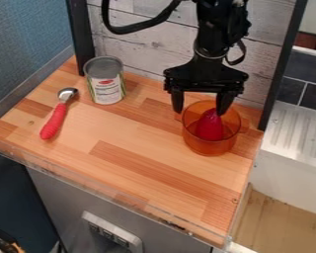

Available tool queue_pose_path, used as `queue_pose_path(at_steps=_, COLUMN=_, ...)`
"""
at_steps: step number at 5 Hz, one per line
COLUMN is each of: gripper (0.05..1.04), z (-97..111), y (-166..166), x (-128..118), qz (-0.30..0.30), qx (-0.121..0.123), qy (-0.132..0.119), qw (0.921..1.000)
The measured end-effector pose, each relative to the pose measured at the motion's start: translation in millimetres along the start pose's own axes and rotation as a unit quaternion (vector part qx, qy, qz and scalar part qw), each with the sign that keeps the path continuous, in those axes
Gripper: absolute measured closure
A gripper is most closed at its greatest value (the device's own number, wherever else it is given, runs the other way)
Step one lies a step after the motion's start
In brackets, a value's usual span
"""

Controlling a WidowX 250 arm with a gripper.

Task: Remove the pink corn from the tin and put it on the right side of the table

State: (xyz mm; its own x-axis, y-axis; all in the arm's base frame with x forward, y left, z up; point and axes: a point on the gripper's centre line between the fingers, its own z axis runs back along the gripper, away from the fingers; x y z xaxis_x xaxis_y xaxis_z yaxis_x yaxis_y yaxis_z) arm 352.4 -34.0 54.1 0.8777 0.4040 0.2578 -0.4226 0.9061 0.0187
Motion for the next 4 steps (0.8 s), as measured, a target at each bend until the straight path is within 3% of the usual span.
queue_pose_path(at_steps=3, gripper=0.083, z=-9.0, y=-27.9, x=-1.3, qz=-0.054, qx=-0.019, qy=0.01, qw=0.9983)
queue_pose_path(at_steps=4, gripper=0.083, z=-20.3, y=-25.9, x=-5.2, qz=-0.053, qx=-0.005, qy=0.024, qw=0.9983)
